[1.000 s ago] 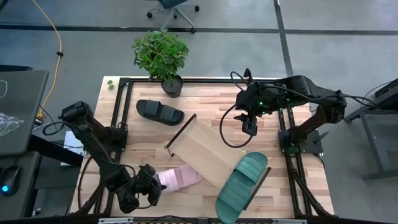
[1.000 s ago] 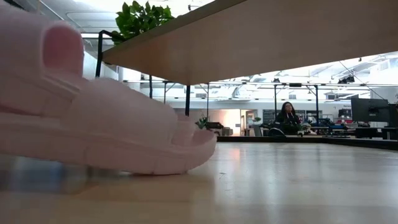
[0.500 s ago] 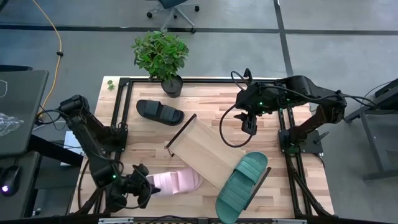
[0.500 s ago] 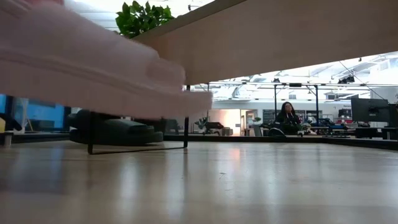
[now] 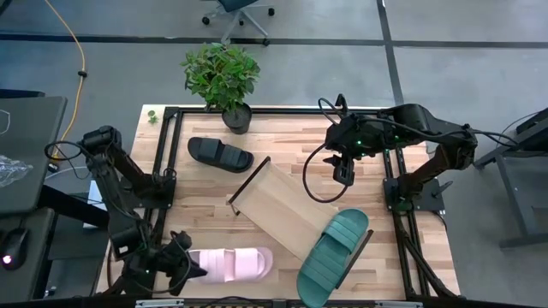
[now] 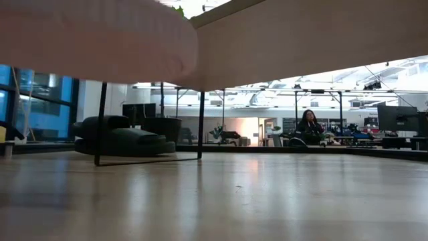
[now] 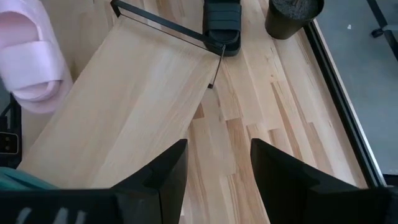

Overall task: Pick and place slides into the shelf
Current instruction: Put the pink pair of slides on the shelf

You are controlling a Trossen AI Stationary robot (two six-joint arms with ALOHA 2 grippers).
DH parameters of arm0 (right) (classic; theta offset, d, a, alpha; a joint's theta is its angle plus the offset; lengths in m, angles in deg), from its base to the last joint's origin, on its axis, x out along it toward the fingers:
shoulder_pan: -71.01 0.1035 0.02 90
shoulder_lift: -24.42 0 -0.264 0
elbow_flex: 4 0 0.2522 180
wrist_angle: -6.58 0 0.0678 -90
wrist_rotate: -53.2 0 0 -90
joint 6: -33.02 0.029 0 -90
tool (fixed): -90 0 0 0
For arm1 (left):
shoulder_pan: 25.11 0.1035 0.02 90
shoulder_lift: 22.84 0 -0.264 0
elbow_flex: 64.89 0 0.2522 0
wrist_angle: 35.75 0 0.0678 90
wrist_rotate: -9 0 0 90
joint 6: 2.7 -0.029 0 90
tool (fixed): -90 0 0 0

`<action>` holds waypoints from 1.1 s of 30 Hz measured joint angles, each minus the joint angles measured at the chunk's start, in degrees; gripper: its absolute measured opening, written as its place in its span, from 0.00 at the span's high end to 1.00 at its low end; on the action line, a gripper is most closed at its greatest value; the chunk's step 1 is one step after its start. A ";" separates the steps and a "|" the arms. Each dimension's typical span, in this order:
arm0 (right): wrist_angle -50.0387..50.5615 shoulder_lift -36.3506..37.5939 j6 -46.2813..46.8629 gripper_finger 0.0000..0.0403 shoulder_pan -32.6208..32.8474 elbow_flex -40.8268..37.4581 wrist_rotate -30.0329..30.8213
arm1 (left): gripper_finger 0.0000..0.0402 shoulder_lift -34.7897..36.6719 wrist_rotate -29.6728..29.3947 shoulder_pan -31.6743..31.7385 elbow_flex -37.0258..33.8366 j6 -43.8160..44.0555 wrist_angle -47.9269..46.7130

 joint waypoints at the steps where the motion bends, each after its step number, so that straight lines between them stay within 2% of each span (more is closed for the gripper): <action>1: -0.02 0.00 0.16 0.58 0.00 0.00 0.00 | 1.00 0.31 0.00 -0.29 0.00 -0.31 -0.03; 18: 0.85 0.00 2.05 0.58 0.00 0.00 0.33 | 1.00 9.72 -0.82 -0.60 0.00 -11.98 2.42; 24: 0.85 0.00 2.47 0.58 0.00 0.00 1.90 | 1.00 11.98 -5.45 -0.59 0.02 -15.32 4.45; 33: 0.83 0.00 2.86 0.58 0.00 0.00 2.40 | 1.00 12.36 -14.97 -0.47 0.02 -15.45 6.83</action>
